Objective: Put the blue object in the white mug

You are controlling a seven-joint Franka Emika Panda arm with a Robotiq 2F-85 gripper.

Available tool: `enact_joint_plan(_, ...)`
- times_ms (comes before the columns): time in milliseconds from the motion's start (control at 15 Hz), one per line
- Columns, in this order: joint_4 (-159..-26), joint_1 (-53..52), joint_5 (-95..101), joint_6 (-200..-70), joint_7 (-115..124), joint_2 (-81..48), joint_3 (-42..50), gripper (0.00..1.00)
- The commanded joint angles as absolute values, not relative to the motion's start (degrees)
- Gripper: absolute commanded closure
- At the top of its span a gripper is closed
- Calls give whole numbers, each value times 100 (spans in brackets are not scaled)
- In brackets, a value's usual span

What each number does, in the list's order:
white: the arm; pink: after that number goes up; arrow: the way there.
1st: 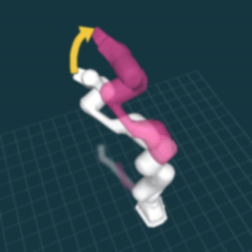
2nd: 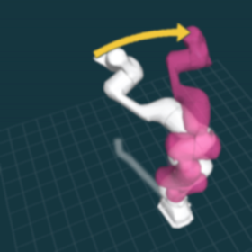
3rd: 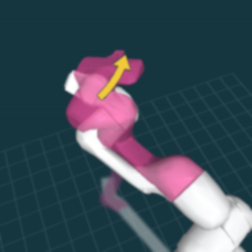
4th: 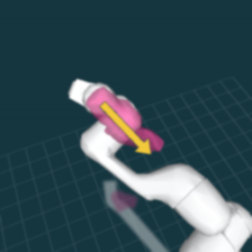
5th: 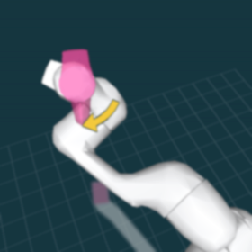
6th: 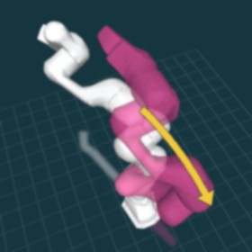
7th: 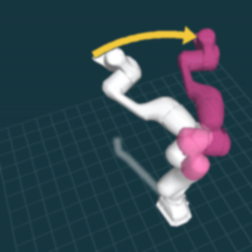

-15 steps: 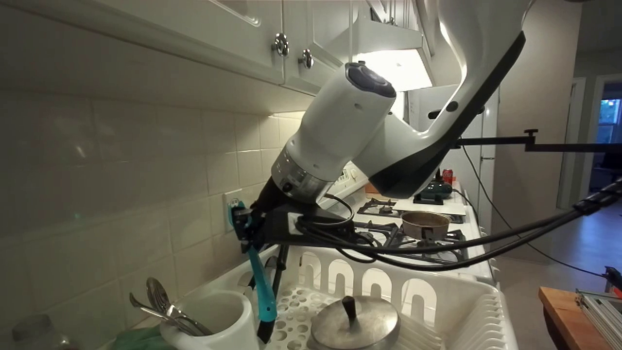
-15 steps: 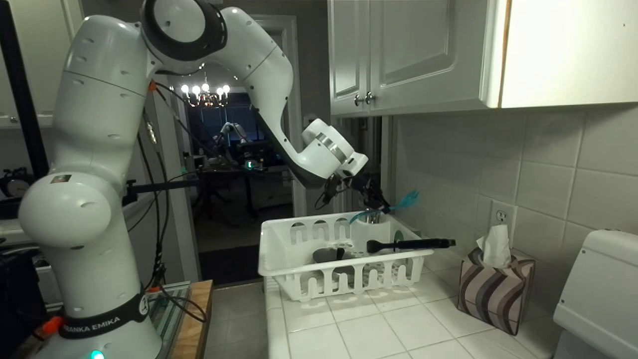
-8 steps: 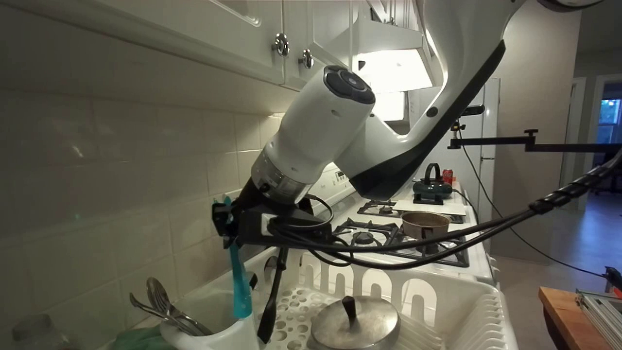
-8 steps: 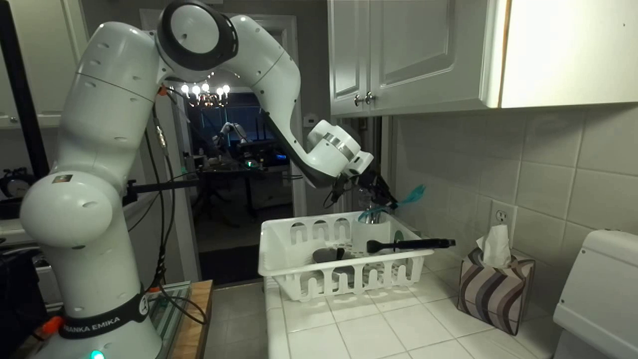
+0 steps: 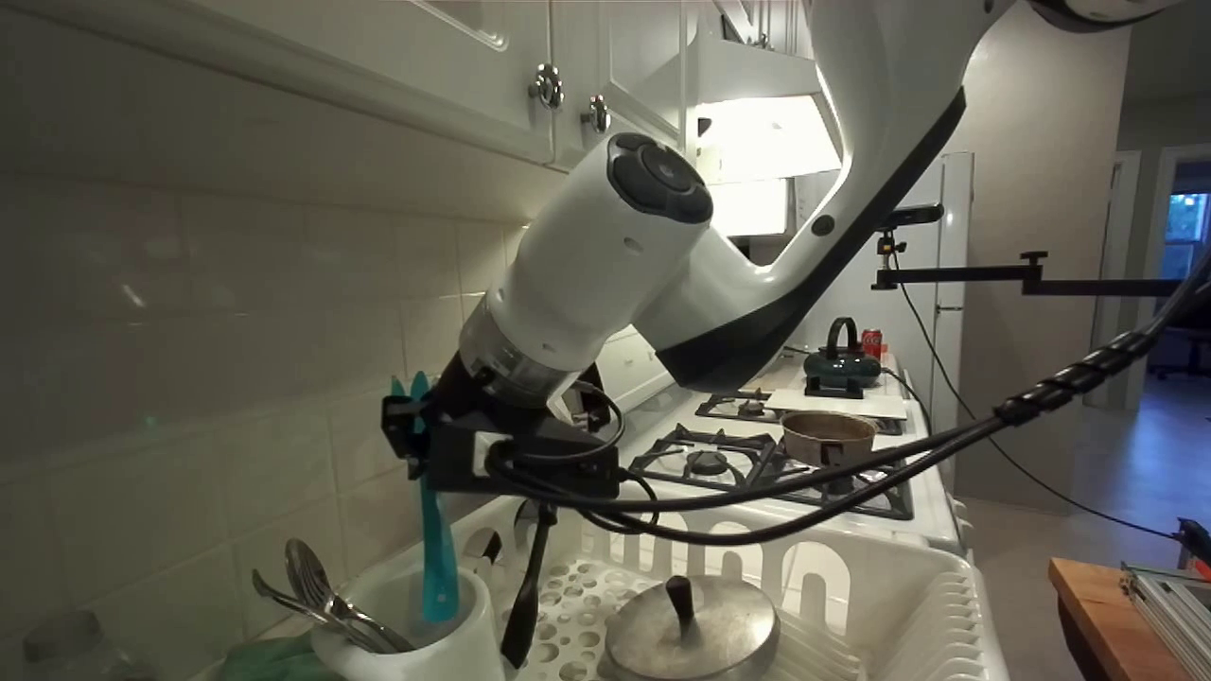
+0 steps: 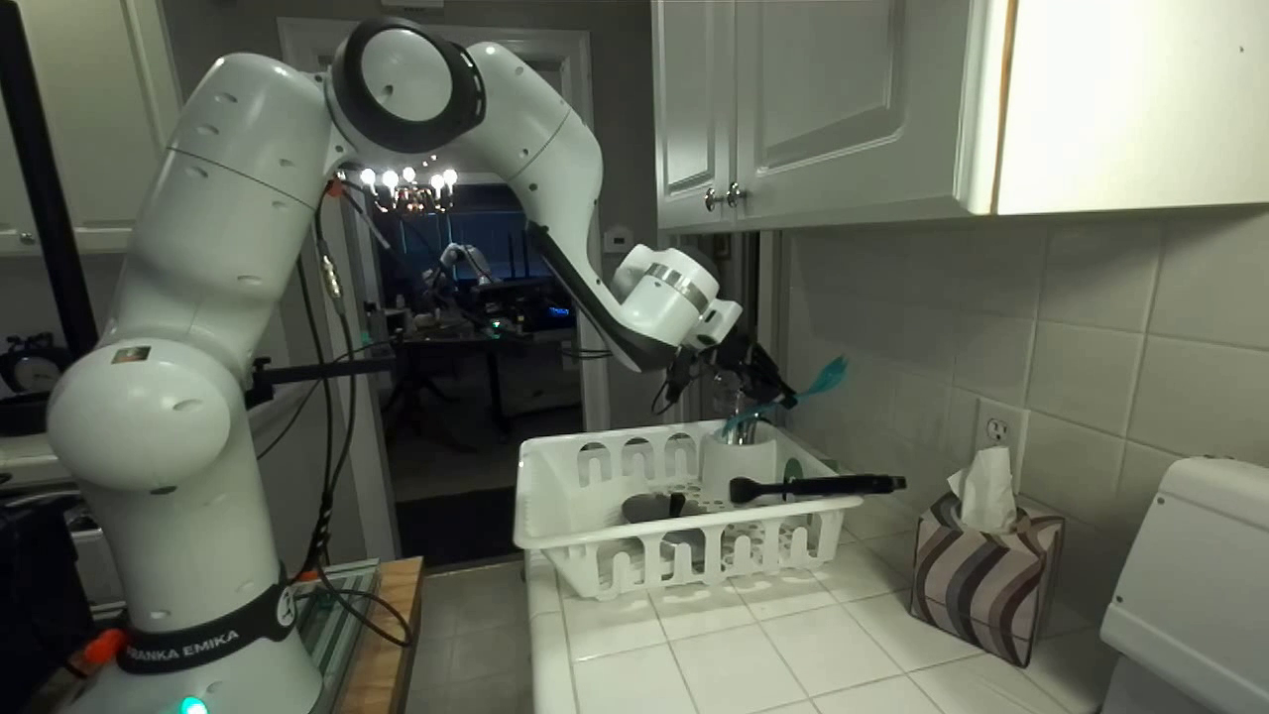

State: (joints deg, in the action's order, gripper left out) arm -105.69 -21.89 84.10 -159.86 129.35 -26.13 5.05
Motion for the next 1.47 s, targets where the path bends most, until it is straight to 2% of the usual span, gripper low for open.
enact_joint_plan(0, -10370, -2414, 8947, -15707, 13426, -2813, 584, 95)
enact_joint_plan(1400, -10312, -2891, 9084, -14771, 13677, -3198, 507, 95)
